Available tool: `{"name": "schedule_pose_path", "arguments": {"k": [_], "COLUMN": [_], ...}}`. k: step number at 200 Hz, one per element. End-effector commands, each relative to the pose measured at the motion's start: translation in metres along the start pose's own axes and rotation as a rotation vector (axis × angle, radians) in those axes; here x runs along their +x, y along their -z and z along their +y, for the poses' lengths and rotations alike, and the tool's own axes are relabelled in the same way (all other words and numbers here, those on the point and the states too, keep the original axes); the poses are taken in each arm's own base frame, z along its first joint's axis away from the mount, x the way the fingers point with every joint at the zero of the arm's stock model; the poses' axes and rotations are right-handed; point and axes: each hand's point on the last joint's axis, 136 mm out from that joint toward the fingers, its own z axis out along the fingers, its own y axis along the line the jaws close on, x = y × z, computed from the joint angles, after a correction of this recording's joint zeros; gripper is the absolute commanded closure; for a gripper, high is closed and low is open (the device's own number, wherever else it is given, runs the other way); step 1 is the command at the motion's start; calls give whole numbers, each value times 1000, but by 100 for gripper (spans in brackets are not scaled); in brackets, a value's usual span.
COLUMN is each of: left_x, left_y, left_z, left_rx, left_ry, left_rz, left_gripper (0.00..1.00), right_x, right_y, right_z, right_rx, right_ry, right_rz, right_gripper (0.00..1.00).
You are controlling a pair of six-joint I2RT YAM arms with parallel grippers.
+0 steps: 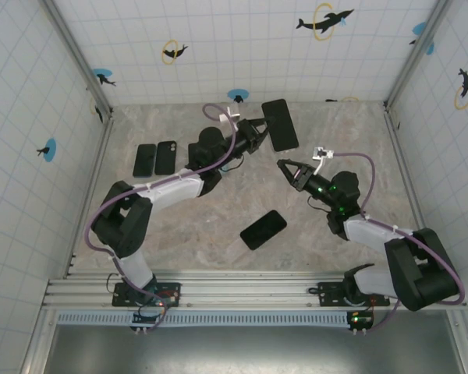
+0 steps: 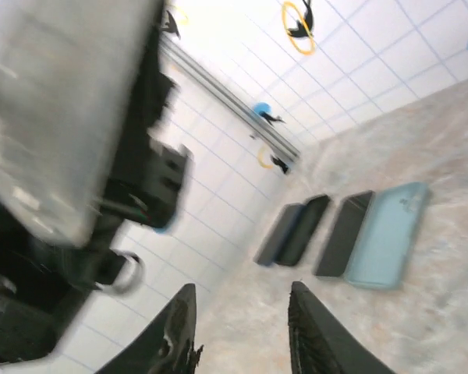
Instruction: Take the phone out of the phone case
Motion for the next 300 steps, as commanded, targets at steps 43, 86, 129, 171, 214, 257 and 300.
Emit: {"name": "schedule_pose_path", "arguments": {"k": [43, 86, 129, 171, 214, 257, 300], "left_x": [-6, 14, 31, 27, 25, 24, 26], "left_y": [17, 30, 36, 43, 47, 49, 51], "left_z": [-83, -93, -95, -99, -92, -90, -91], "left_rx": [250, 357, 410, 431, 415, 407, 412], "left_ry": [-390, -628, -804, -847, -854, -845, -839], "left_rz": [81, 230, 371, 419, 441, 440, 448], "left_gripper": [100, 100, 100, 100, 100, 100, 100], "right_x": [2, 8, 6, -3, -11, -14, -14], "right_y": [15, 12, 3, -3, -4, -6, -8], "right_z": [26, 37, 43, 54, 67, 71, 71], "right_rx": [-91, -178, -252, -317, -357, -375, -389], "right_ry": [380, 609, 767, 817, 813, 797, 783], "right_rz": [157, 291, 351, 339, 296, 292, 300], "right_gripper": [52, 52, 54, 60, 63, 68, 72]}}
